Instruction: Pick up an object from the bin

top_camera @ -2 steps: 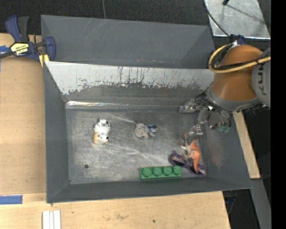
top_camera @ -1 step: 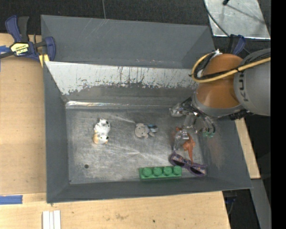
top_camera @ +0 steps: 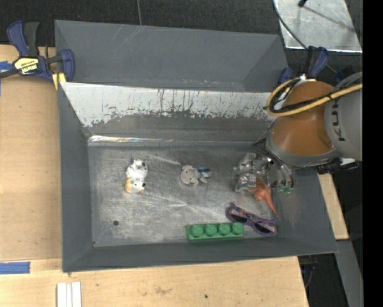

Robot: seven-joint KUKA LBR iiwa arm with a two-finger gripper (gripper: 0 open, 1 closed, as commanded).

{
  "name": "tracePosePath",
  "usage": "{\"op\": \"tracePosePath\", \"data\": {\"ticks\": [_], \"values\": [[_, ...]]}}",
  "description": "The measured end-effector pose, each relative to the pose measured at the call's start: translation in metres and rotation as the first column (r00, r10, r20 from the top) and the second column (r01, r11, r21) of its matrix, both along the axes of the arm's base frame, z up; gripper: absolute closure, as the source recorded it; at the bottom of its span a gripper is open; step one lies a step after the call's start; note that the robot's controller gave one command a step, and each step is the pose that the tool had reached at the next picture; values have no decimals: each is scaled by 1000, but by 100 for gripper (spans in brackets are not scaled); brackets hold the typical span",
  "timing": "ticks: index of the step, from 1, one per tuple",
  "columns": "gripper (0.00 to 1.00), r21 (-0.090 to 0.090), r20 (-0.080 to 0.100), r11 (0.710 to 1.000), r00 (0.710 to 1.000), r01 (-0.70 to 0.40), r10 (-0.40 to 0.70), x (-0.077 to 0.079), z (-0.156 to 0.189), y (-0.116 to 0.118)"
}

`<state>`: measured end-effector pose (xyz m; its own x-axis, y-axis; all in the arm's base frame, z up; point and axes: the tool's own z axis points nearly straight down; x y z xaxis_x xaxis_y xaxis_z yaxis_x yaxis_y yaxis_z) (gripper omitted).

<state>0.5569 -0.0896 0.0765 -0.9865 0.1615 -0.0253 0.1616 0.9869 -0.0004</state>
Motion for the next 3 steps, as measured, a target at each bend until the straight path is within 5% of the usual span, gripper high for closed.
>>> {"op": "tracePosePath", "data": {"ticks": [2,3], "values": [[100,0,0,1000,1000,2,-2,0,0,0],[0,2,-17,990,989,-145,145,-24,-4,22]]}}
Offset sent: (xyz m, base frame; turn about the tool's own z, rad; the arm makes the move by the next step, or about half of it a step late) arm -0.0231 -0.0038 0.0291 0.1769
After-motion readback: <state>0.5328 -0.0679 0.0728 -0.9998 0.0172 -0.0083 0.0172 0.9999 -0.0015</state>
